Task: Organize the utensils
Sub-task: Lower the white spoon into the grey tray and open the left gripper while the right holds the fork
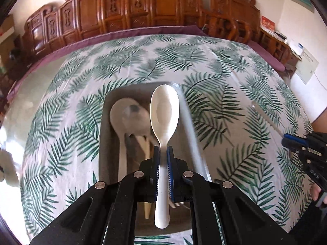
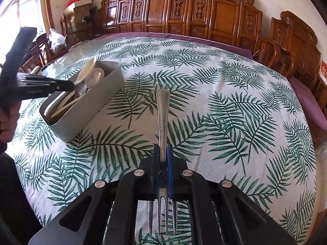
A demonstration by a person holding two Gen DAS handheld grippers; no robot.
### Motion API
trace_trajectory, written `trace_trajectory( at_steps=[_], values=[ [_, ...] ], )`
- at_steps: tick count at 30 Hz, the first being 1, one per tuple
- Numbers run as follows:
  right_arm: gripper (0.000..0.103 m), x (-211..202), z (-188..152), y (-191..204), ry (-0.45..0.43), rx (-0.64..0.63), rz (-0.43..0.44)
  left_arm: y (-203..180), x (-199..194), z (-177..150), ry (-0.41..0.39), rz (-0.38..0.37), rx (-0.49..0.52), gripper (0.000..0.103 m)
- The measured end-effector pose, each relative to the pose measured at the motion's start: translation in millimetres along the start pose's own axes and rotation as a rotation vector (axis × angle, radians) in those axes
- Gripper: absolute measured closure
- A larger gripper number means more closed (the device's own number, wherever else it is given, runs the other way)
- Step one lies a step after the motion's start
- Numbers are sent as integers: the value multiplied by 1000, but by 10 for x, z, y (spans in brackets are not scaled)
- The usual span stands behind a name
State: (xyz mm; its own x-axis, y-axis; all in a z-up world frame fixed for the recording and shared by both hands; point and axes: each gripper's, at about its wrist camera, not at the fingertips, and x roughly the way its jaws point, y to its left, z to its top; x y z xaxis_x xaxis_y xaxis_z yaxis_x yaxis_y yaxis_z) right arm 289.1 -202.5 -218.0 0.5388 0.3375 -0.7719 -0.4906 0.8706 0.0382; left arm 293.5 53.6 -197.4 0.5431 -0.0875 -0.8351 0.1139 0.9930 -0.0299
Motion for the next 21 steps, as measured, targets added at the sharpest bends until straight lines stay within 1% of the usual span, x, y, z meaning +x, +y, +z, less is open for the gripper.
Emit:
trace_trajectory(
  at_steps=[5, 10, 11, 13, 14, 16, 19, 20, 21],
  values=[
    [95, -18, 11, 69, -4, -4, 12, 110, 103, -45, 14, -3, -39, 97],
    [95, -18, 38, 156, -10, -9, 28, 151, 183, -50, 27, -1, -47, 96],
    [95, -17, 41, 174, -11, -10, 31, 156, 188, -44, 26, 0, -48, 95],
    [95, -16, 55, 226, -12, -18, 36, 164, 174, -38, 19, -1, -52, 87],
    [95, -19, 60, 246, -14, -20, 38, 172, 162, -36, 14, 0, -53, 81],
    [95, -35, 79, 294, -19, -23, 47, 175, 128, -26, 1, 4, -50, 79],
    [95, -57, 97, 378, -22, -32, 65, 187, 37, -23, -30, 15, -45, 71],
    [95, -62, 98, 407, -22, -35, 69, 199, 5, -21, -42, 16, -45, 64],
    [95, -65, 99, 440, -23, -41, 72, 210, -27, -20, -52, 18, -48, 55]
  ],
)
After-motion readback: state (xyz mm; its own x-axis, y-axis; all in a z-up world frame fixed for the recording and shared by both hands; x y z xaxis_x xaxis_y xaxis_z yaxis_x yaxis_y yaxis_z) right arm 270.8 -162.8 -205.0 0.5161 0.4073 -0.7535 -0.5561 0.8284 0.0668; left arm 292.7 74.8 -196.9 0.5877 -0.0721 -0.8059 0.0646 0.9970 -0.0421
